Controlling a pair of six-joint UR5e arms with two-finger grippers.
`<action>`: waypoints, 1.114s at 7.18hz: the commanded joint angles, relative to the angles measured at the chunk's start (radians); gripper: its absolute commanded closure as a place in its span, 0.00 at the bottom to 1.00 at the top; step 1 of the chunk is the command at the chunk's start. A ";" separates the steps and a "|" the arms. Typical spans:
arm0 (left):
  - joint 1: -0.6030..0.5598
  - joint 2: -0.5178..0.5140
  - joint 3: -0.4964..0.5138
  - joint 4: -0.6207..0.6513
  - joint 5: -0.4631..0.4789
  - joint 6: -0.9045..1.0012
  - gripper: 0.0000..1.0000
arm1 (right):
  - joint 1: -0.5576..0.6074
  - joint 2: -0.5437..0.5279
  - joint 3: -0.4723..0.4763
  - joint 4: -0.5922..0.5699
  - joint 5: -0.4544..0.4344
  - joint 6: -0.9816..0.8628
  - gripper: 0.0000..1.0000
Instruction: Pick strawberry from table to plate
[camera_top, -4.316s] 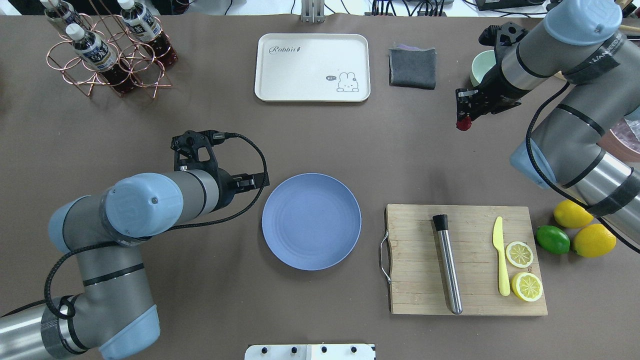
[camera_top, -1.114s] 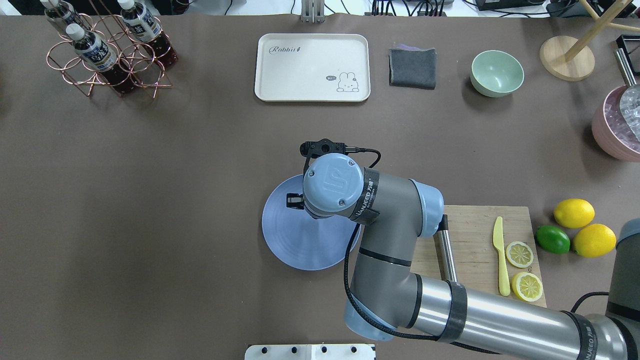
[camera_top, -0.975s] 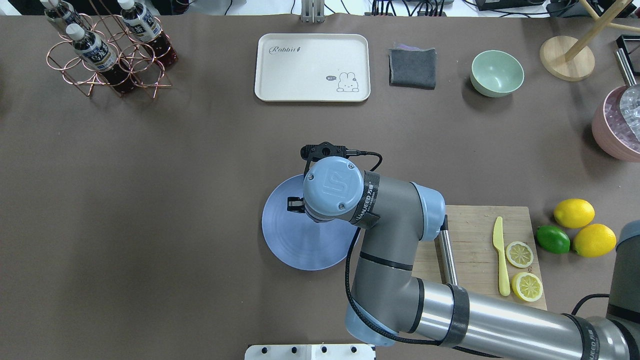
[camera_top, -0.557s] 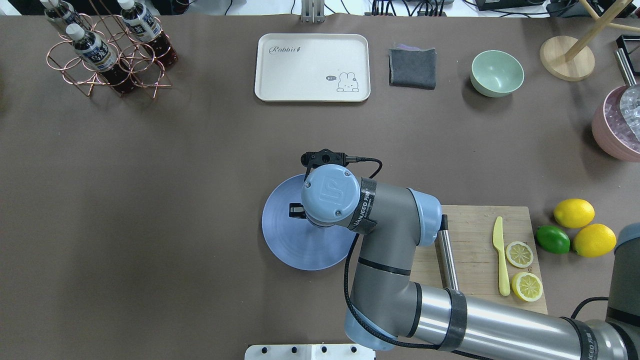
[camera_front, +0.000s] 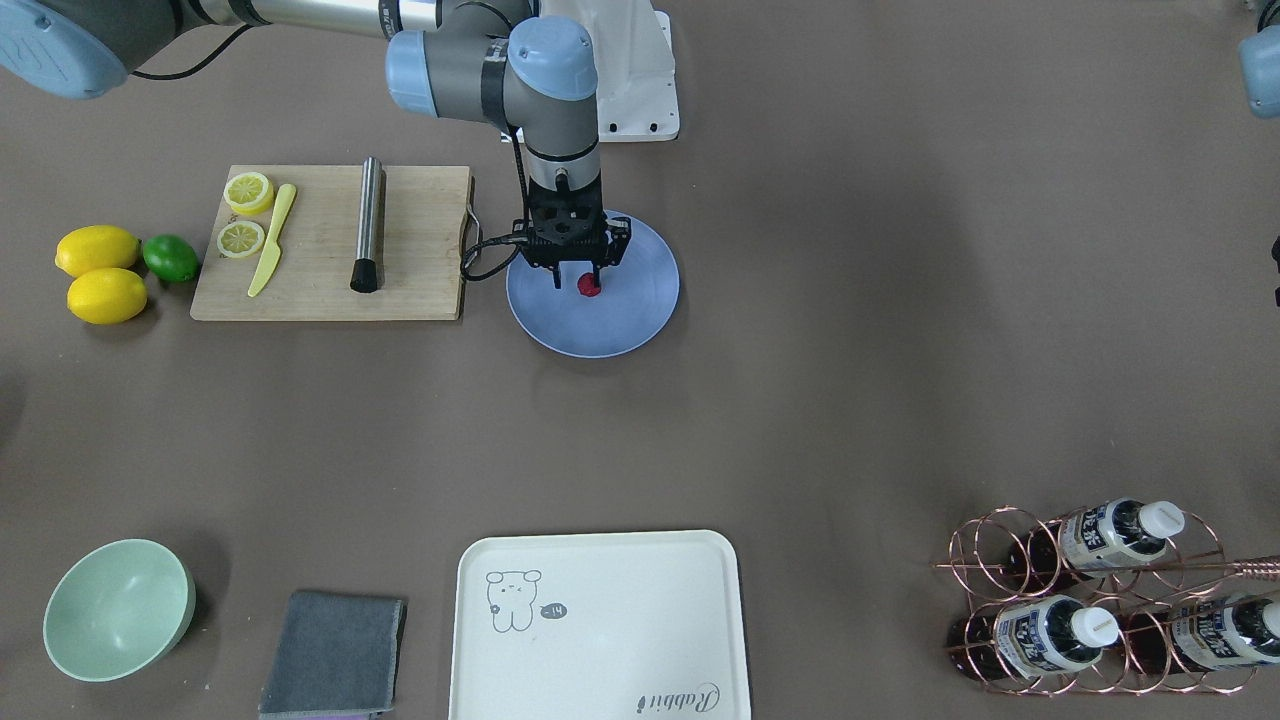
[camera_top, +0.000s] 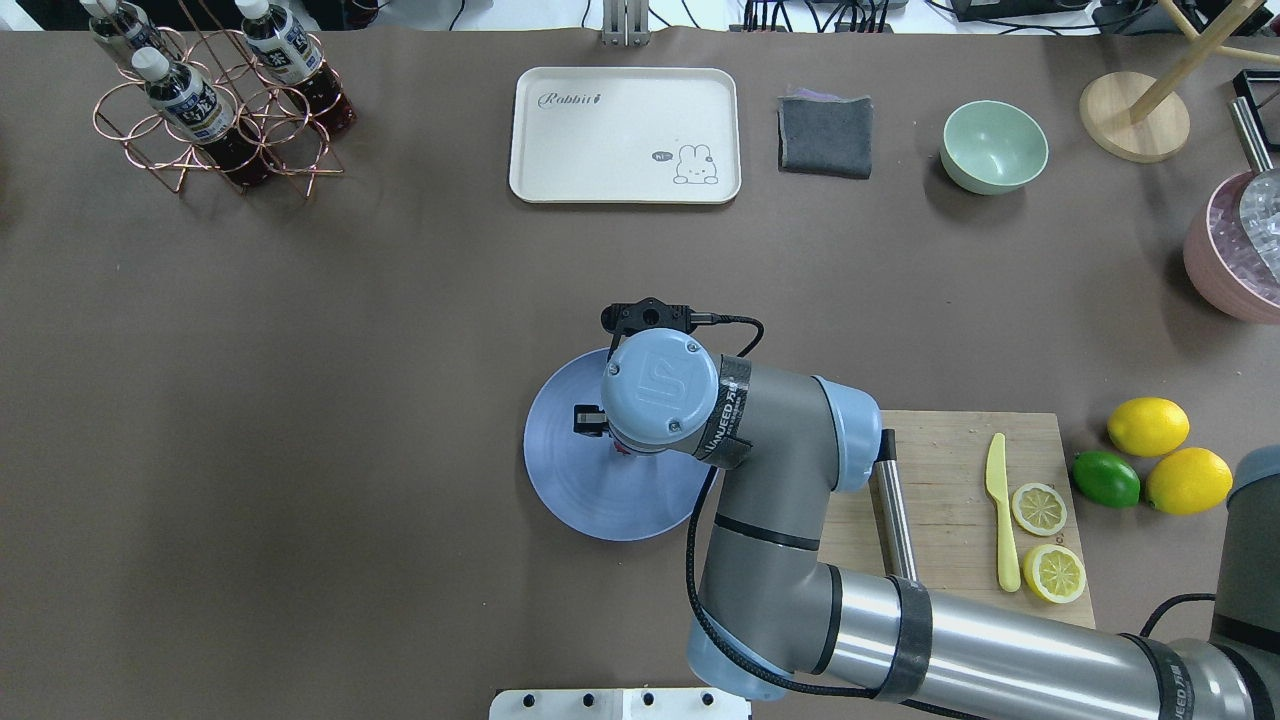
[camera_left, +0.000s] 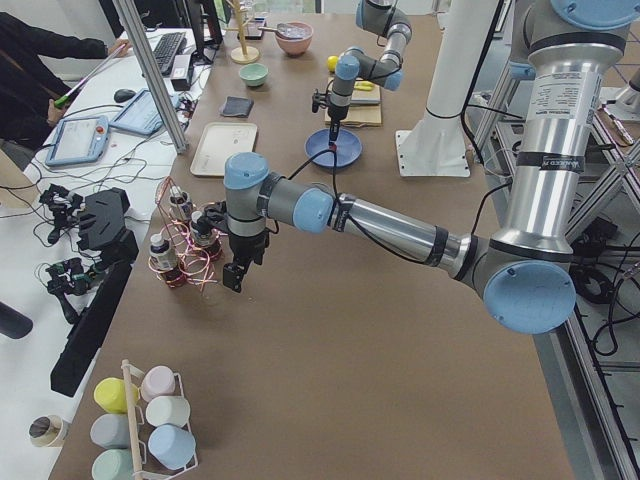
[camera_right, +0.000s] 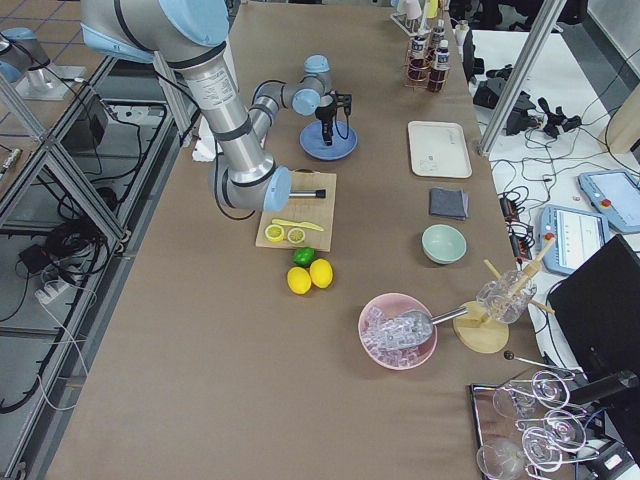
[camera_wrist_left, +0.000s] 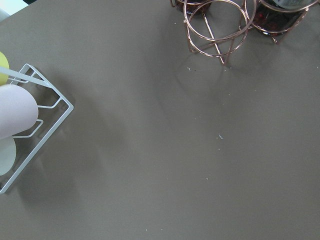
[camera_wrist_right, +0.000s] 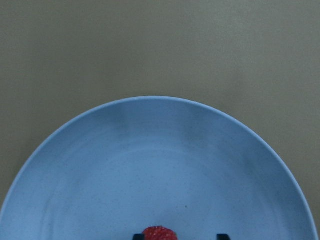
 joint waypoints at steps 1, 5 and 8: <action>0.001 -0.002 0.001 0.000 0.000 0.000 0.02 | 0.039 -0.017 0.073 -0.016 0.011 -0.001 0.00; -0.007 0.011 -0.013 0.005 -0.002 0.002 0.02 | 0.334 -0.215 0.378 -0.308 0.264 -0.247 0.00; -0.054 0.042 -0.004 0.003 -0.002 0.041 0.02 | 0.713 -0.498 0.365 -0.296 0.514 -0.795 0.00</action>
